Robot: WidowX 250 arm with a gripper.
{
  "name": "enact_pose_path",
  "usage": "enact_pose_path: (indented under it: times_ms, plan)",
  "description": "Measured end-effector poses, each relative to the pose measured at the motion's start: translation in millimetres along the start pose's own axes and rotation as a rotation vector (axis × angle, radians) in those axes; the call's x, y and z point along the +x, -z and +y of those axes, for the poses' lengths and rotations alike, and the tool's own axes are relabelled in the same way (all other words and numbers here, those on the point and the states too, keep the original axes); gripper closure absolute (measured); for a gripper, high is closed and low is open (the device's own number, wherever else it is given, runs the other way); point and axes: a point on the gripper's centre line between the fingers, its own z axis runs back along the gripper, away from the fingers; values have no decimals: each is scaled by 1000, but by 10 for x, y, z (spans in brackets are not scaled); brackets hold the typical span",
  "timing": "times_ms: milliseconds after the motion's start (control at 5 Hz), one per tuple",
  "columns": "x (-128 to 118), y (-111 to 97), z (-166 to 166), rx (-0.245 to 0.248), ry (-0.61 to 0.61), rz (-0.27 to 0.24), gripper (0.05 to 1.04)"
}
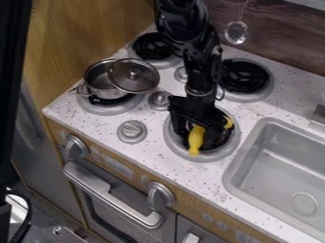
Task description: Put the banana to the top of the bottom right burner
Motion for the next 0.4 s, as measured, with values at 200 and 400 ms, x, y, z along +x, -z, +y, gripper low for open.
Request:
enact_pose_path:
  times_ms: [200, 400]
  plan:
    - [93, -392, 67, 13, -25, -61, 85]
    - [-25, -608, 50, -34, -51, -47, 85]
